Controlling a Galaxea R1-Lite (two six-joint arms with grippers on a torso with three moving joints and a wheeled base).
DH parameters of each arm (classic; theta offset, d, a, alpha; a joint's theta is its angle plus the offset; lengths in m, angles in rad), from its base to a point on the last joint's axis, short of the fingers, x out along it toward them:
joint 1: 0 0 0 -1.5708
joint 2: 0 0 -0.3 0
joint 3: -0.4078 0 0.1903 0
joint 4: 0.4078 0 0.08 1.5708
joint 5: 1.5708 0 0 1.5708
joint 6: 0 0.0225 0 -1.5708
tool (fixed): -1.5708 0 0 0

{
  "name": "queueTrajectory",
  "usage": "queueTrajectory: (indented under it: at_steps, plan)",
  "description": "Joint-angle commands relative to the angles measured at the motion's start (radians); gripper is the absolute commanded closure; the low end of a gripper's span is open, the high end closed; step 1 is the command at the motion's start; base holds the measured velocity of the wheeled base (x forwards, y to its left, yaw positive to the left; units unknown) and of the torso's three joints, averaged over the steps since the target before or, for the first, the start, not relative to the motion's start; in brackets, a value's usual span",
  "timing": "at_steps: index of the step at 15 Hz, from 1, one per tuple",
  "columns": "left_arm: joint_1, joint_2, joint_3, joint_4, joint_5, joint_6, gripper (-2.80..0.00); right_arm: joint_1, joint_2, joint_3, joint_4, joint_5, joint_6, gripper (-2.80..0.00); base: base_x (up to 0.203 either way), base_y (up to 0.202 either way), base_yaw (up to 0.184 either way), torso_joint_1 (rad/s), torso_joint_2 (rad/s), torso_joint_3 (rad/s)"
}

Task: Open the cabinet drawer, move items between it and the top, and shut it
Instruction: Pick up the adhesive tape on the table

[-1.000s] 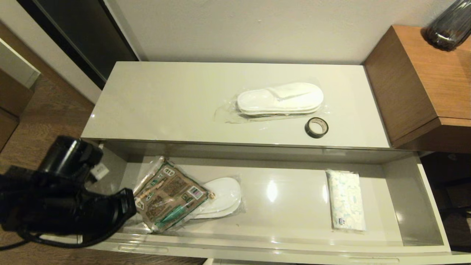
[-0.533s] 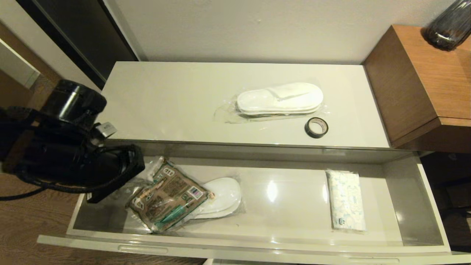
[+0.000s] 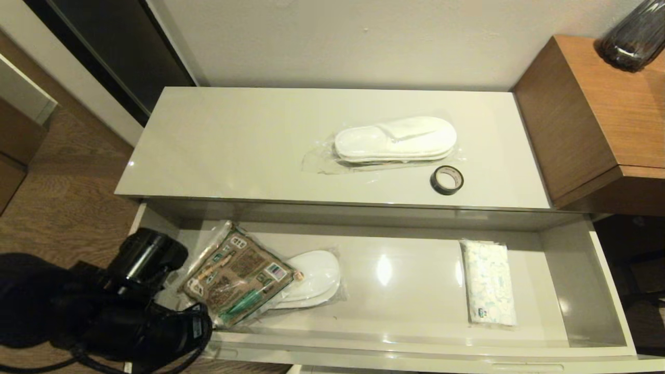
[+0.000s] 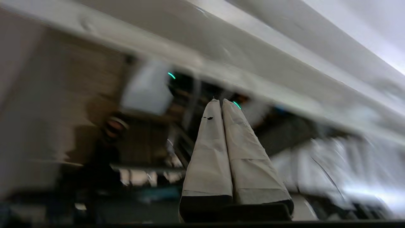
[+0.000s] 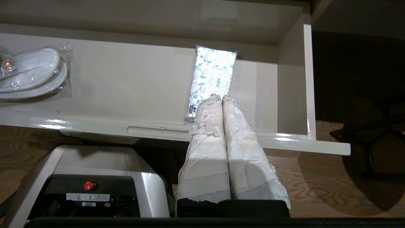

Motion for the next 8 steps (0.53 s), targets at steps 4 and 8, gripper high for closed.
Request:
queueTrajectory:
  at_steps: [4, 8]
  plan:
    - [-0.002, 0.122, 0.088, -0.179, 0.074, -0.015, 0.00, -0.001, 0.000, 0.000, 0.000, 0.000, 0.000, 0.00, 0.000, 0.000, 0.000, 0.000, 0.00, 0.000]
    - [0.008, 0.044, 0.066, -0.162, 0.066, -0.015, 0.00, 0.000, 0.001, 0.000, 0.000, 0.001, -0.002, 0.00, 0.000, 0.000, 0.000, 0.000, 0.00, 0.000]
